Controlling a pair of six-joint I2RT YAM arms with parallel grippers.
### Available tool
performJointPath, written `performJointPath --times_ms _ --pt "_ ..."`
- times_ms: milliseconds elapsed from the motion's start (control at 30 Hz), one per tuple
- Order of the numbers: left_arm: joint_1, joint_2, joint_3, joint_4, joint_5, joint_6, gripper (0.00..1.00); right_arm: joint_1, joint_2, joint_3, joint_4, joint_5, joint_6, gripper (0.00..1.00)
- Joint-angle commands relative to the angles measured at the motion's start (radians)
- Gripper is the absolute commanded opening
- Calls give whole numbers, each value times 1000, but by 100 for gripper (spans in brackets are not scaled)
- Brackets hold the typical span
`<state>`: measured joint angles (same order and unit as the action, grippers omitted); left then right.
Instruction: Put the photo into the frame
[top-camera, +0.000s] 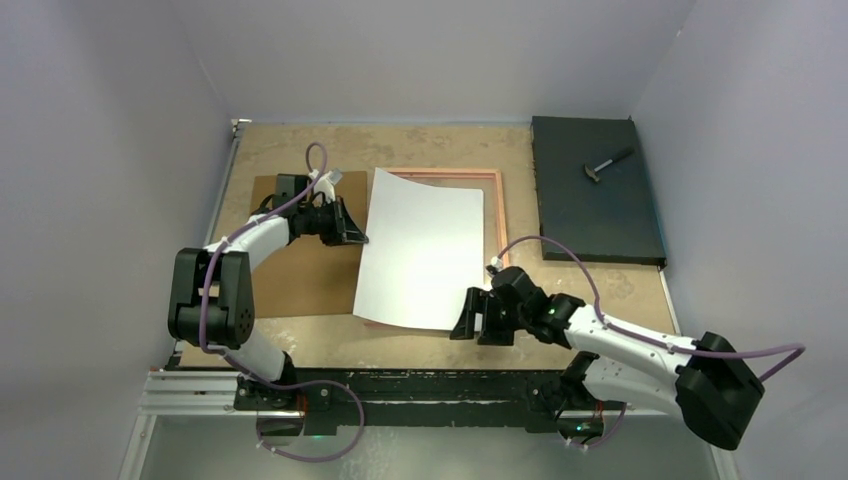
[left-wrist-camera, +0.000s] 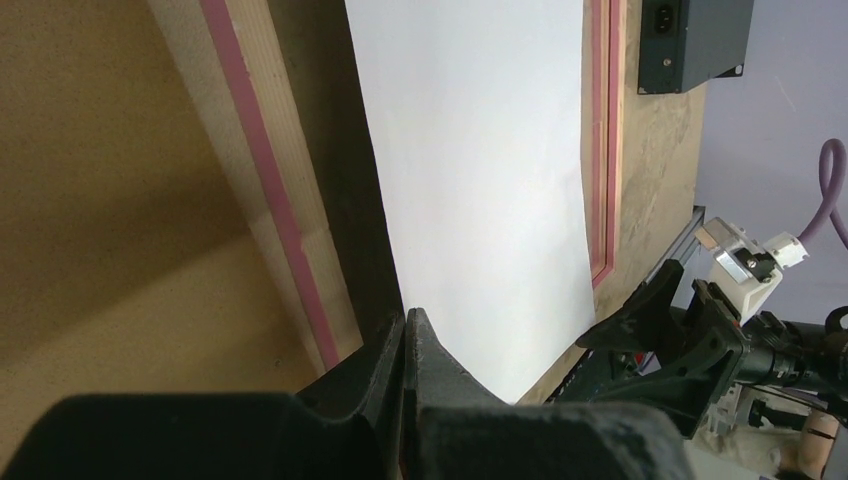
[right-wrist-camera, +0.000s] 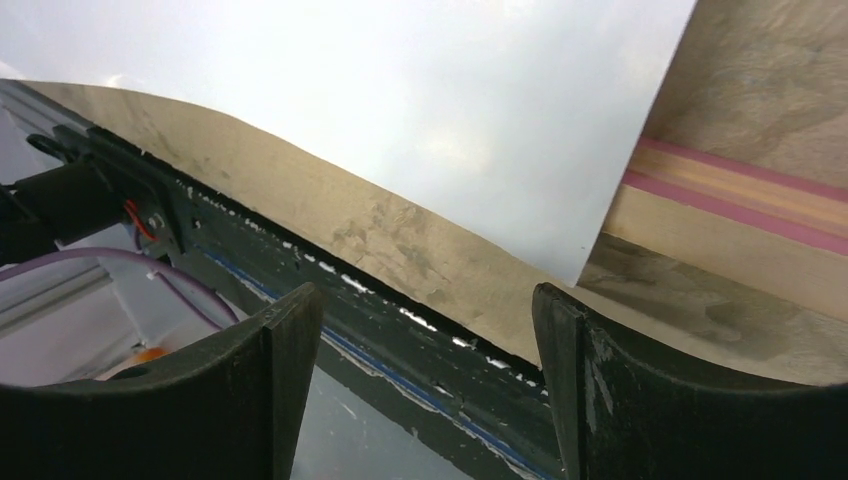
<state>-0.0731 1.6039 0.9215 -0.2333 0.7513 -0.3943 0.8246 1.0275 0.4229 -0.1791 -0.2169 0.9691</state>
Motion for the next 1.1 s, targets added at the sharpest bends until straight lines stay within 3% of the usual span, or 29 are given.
performJointPath --times_ms 0,300,1067 --pt "7 -44 10 -10 2 36 0 1 -35 -2 -46 71 19 77" --pt "6 -48 24 -52 -7 66 0 1 -121 -26 -63 170 85 63" --pt "7 -58 40 -123 1 131 0 2 -210 -43 -123 273 150 52"
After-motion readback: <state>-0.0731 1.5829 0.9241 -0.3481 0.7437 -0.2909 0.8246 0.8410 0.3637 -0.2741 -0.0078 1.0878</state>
